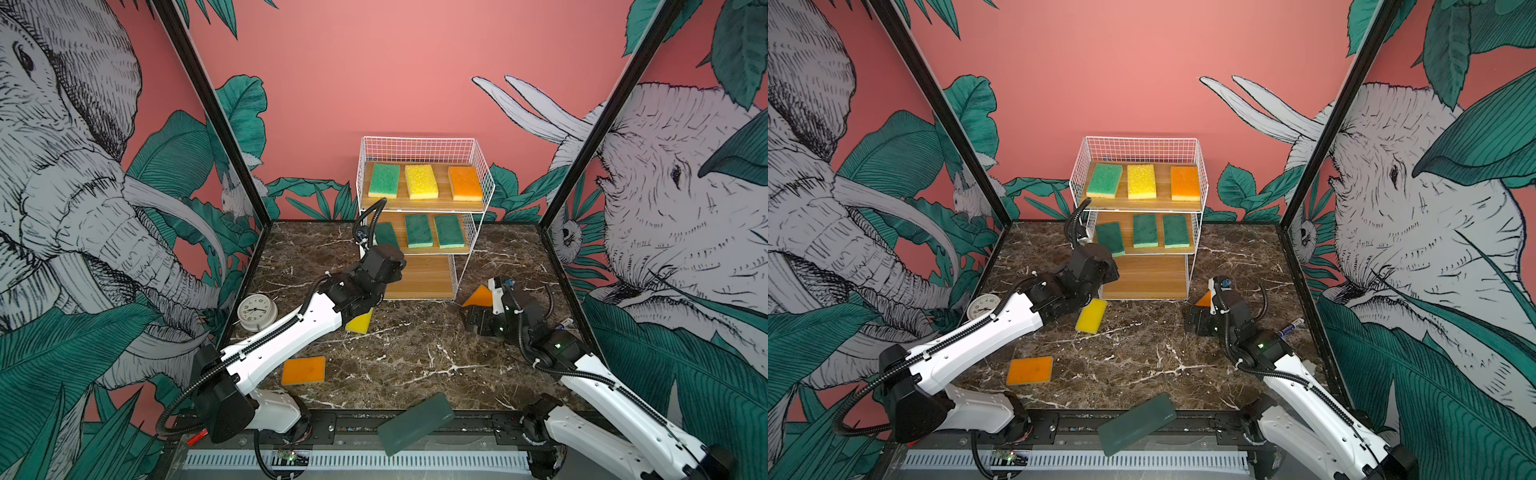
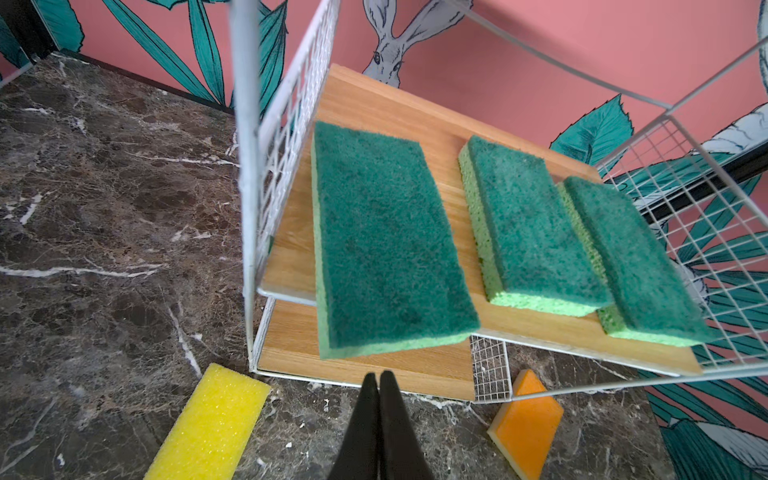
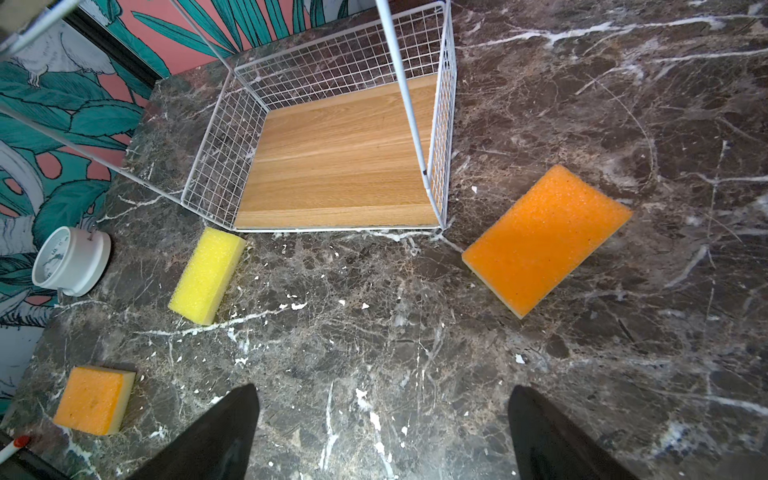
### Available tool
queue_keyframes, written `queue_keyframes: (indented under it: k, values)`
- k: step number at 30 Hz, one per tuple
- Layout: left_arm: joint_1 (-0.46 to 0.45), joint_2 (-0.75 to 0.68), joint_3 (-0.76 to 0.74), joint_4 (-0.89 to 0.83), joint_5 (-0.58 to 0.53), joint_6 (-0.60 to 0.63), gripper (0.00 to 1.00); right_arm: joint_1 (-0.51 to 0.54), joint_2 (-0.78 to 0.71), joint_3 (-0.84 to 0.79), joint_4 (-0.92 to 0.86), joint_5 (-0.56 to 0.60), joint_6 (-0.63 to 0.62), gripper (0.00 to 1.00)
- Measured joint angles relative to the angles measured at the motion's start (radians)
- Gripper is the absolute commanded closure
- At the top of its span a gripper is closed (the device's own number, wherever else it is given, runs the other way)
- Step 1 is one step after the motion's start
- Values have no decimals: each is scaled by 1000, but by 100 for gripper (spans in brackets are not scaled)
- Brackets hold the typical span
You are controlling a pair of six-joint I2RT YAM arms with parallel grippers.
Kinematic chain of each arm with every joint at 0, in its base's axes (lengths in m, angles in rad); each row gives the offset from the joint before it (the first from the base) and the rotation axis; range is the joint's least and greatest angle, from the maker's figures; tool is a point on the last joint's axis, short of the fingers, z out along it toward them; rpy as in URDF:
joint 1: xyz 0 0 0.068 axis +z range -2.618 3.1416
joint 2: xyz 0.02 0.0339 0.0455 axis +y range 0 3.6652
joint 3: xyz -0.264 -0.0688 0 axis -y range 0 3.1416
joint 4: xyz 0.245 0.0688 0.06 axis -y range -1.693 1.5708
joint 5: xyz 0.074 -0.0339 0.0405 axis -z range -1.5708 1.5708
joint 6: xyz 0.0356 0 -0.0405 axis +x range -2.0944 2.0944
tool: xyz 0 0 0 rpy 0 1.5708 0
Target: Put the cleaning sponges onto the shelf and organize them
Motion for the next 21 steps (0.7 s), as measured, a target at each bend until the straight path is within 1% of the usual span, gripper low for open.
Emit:
queue_keyframes:
  k: [11, 21]
  values:
    - [27, 21, 3, 10, 50, -26, 91, 0, 18, 1, 16, -5, 4, 4]
    - [49, 21, 3, 30, 53, -32, 91, 0, 29, 1, 22, -5, 4, 4]
